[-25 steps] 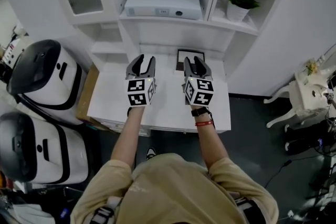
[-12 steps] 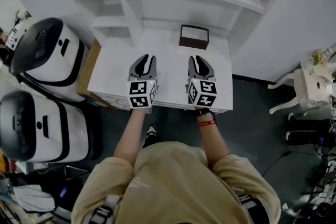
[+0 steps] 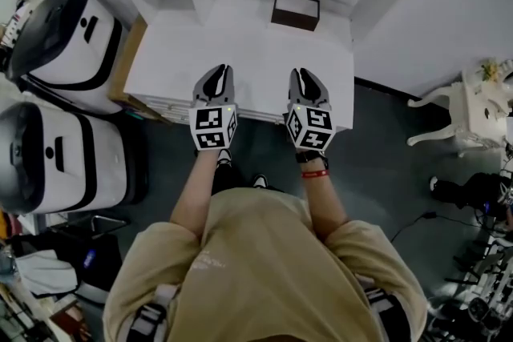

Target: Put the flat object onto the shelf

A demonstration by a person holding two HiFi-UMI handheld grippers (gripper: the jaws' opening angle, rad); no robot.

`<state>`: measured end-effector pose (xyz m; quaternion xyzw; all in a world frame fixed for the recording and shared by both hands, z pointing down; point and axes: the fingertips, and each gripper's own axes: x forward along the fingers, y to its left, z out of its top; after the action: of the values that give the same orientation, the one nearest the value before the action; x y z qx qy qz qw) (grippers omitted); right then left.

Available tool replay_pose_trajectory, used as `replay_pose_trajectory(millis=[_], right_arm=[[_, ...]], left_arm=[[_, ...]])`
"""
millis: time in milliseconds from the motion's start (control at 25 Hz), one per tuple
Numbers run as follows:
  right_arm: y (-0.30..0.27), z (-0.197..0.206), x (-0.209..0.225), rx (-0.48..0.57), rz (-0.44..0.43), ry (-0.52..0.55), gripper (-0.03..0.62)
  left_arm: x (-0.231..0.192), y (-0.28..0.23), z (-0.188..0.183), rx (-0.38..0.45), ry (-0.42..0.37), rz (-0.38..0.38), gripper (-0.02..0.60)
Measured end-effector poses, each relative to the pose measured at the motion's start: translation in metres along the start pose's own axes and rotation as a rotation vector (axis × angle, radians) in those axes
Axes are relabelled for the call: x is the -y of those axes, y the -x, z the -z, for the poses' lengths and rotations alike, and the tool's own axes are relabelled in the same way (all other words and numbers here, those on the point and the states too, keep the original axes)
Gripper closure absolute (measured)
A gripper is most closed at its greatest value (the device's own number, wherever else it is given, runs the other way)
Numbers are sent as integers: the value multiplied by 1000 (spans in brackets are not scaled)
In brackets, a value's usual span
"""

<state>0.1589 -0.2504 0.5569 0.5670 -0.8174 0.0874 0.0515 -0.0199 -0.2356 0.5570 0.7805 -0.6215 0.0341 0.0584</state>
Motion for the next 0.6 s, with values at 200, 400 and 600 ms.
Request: replay_pose_trajectory(millis=[200, 400, 600], right_arm=[[12, 16, 1, -14, -7, 8, 522], [14, 22, -4, -13, -22, 6, 547], [16, 22, -3, -2, -23, 12, 557]], left_arm=[[6, 15, 13, -3, 10, -18, 541], [6, 23, 21, -1, 10, -44, 546], [8, 25, 22, -2, 6, -46, 549]])
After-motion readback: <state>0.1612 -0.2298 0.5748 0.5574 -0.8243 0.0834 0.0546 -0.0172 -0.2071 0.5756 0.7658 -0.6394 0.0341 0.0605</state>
